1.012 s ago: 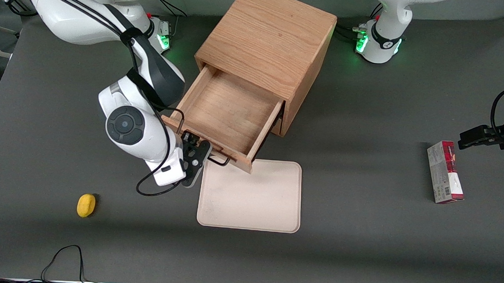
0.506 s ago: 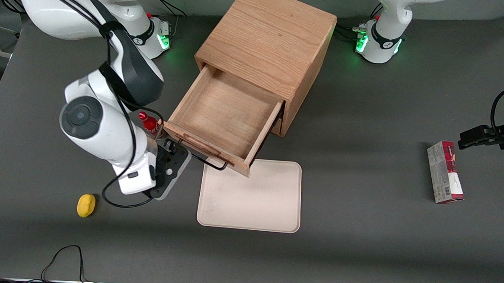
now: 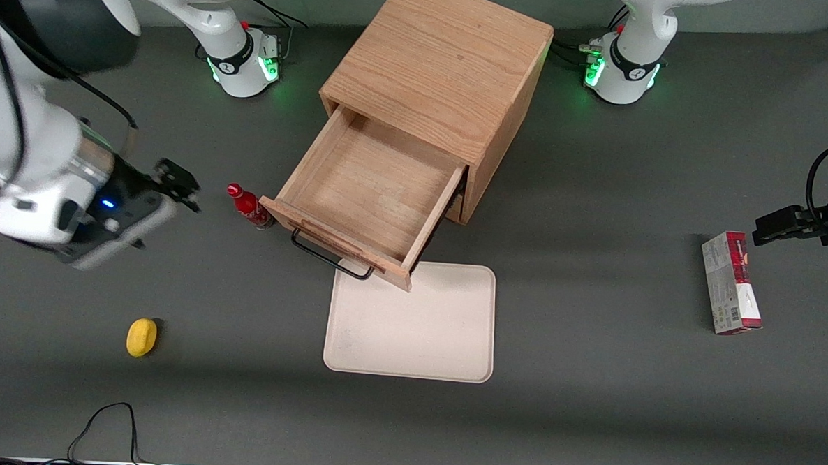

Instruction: Open upper drawer

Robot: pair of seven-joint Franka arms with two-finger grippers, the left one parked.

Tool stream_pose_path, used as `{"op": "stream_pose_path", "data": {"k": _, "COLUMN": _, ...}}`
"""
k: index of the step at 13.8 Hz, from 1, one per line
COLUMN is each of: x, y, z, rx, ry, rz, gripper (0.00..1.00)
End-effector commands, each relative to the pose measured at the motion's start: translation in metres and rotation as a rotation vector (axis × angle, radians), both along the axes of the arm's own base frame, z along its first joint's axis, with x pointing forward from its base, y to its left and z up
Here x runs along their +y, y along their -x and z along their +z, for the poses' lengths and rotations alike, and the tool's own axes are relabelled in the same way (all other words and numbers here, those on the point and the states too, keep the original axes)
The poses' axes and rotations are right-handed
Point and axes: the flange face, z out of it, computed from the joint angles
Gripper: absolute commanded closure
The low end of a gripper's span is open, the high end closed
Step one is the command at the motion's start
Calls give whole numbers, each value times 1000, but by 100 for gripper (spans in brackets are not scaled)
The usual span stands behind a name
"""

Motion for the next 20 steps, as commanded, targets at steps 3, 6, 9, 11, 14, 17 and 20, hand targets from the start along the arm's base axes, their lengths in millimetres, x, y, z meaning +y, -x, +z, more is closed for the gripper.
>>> {"op": "stream_pose_path", "data": {"k": 3, "x": -68, "y": 88, "z": 8, "rx": 21, "ry": 6, "rz": -364, "gripper": 0}}
{"op": "stream_pose_path", "data": {"k": 6, "x": -103, "y": 98, "z": 14, "rx": 14, "ry": -6, "rz": -425, "gripper": 0}}
{"op": "stream_pose_path", "data": {"k": 9, "x": -93, "y": 98, "z": 11, "rx": 20, "ry": -4, "rz": -407, "gripper": 0}}
{"op": "stream_pose_path", "data": {"k": 11, "x": -87, "y": 95, "z": 9, "rx": 22, "ry": -6, "rz": -425, "gripper": 0}}
{"op": "stream_pose_path", "data": {"k": 14, "x": -80, "y": 95, "z": 10, "rx": 23, "ry": -8, "rz": -550, "gripper": 0}}
{"op": "stream_pose_path", "data": {"k": 17, "x": -80, "y": 94, "z": 13, "rx": 19, "ry": -10, "rz": -557, "gripper": 0}}
{"op": "stream_pose_path", "data": {"k": 20, "x": -85, "y": 93, "z": 11, "rx": 24, "ry": -16, "rz": -565, "gripper": 0}}
